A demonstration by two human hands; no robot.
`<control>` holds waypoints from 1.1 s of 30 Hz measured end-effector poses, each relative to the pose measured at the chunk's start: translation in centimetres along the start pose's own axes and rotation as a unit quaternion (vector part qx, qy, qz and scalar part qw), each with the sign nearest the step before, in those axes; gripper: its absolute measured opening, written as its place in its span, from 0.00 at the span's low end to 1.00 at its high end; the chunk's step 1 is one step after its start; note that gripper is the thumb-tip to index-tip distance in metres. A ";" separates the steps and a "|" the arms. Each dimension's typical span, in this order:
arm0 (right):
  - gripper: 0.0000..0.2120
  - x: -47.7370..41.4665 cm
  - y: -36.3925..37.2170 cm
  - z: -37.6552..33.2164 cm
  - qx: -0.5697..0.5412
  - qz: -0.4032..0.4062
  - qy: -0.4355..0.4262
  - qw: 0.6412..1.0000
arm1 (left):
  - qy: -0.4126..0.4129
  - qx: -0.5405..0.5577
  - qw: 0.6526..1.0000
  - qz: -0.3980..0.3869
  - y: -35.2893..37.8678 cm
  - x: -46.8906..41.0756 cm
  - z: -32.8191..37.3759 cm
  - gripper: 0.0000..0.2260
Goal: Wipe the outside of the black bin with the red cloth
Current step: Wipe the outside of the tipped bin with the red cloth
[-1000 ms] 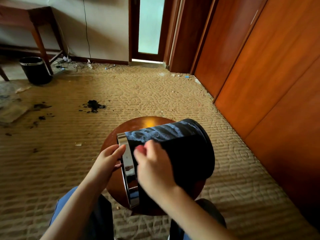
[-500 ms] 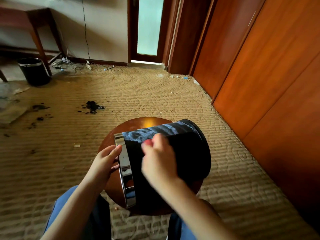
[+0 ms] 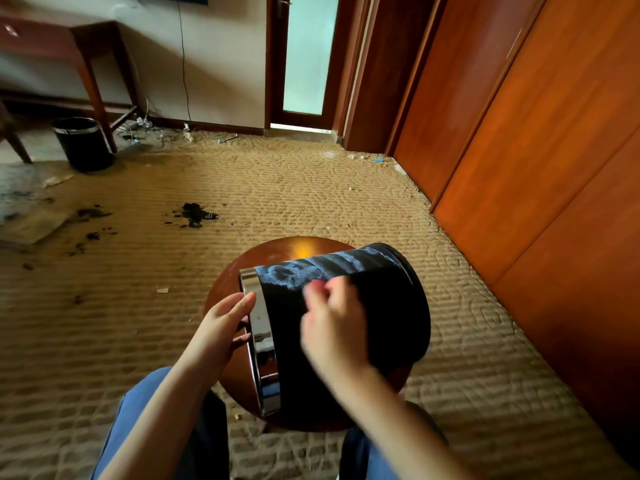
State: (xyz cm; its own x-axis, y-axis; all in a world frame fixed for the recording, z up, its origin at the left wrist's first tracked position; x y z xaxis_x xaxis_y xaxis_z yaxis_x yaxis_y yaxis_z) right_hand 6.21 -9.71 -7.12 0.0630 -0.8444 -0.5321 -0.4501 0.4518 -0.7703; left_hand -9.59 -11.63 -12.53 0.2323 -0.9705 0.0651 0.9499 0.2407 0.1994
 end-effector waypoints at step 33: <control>0.12 0.9 0.3 -2.2 -0.013 -0.017 -0.057 0.998 | 0.032 -0.008 0.999 0.018 0.0 -0.9 0.0 0.11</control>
State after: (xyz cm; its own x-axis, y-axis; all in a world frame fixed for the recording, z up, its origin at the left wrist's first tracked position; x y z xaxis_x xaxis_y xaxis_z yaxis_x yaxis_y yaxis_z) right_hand 4.14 -10.96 -7.07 0.1797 -0.8200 -0.5434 -0.4691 0.4141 -0.7800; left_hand -9.82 -10.78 -12.59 0.2787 -0.9603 0.0090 0.9437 0.2756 0.1828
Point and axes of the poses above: each hand's wrist, its own x-axis away from the middle knuckle, its own y-axis out of the palm, z = x × y, the point moved 5 cm from there along -x, towards the middle knuckle, and after that the axes turned 11 degrees about y, right-handed, at the moved point
